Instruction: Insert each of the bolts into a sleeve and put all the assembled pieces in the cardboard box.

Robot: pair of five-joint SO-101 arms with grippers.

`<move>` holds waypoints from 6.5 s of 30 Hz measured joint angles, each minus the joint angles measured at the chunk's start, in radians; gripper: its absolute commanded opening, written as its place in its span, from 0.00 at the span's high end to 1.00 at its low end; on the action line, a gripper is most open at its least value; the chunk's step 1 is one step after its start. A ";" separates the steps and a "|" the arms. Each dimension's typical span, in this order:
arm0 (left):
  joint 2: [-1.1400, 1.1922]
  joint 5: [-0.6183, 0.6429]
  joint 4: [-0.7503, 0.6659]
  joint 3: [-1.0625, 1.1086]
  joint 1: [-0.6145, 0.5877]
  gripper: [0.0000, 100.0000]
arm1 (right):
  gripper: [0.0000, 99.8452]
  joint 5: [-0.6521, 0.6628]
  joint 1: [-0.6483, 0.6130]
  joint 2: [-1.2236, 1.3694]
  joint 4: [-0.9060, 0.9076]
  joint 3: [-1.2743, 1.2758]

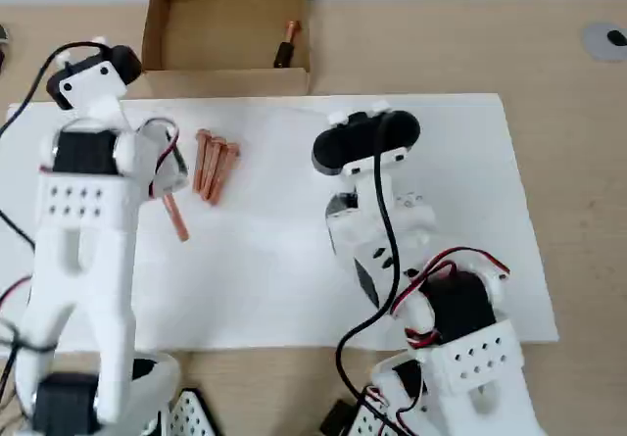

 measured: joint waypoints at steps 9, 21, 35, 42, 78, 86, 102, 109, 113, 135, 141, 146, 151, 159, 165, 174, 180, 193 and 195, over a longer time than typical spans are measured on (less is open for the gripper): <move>-0.319 -0.198 -0.086 0.276 0.000 0.99 | 0.99 0.032 0.000 0.035 -0.336 0.158; -0.649 -0.215 -0.167 0.508 -0.094 0.99 | 0.99 0.031 0.130 0.512 -0.341 -0.052; -0.689 -0.215 -0.167 0.511 -0.094 0.99 | 0.94 -0.052 0.157 1.042 0.021 -0.640; -0.689 -0.215 -0.167 0.511 -0.094 0.99 | 0.93 -0.226 0.135 1.060 0.028 -0.654; -0.695 -0.215 -0.167 0.574 -0.094 0.99 | 0.82 -0.442 0.100 1.243 -0.078 -0.660; -0.695 -0.215 -0.167 0.574 -0.094 0.99 | 0.82 -0.442 0.100 1.356 -0.160 -0.660; -0.695 -0.215 -0.167 0.574 -0.094 0.99 | 0.82 -0.485 0.129 1.438 -0.167 -0.775; -0.695 -0.215 -0.167 0.574 -0.094 0.99 | 0.82 -0.485 0.129 1.438 -0.186 -0.779; -0.695 -0.215 -0.167 0.574 -0.094 0.99 | 0.82 -0.485 0.129 1.438 -0.189 -0.779; -0.697 -0.244 -0.110 0.537 -0.094 0.99 | 0.87 -0.485 0.129 1.510 -0.155 -0.830; -0.697 -0.244 -0.110 0.537 -0.094 0.99 | 0.98 -0.485 0.129 1.510 -0.147 -0.838; -0.697 -0.244 -0.110 0.537 -0.094 0.99 | 0.98 -0.485 0.130 1.510 -0.147 -0.838; -0.697 -0.244 -0.110 0.537 -0.094 0.99 | 0.99 -0.453 0.130 1.510 -0.147 -0.838; -0.697 -0.244 -0.110 0.499 -0.094 0.99 | 0.99 -0.408 0.137 1.510 -0.106 -0.844; -0.697 -0.244 -0.110 0.479 -0.094 0.99 | 0.99 -0.368 0.138 1.510 -0.104 -0.844; -0.697 -0.244 -0.110 0.479 -0.094 0.99 | 0.99 -0.222 0.115 1.361 0.015 -0.930; -0.697 -0.244 -0.110 0.479 -0.094 0.99 | 0.99 -0.132 0.060 1.128 0.026 -0.930; -0.697 -0.244 -0.110 0.439 -0.094 0.99 | 0.99 -0.121 0.017 0.608 -0.077 -0.580; -0.697 -0.244 -0.110 0.439 -0.094 0.99 | 0.99 -0.121 0.012 0.529 -0.146 -0.482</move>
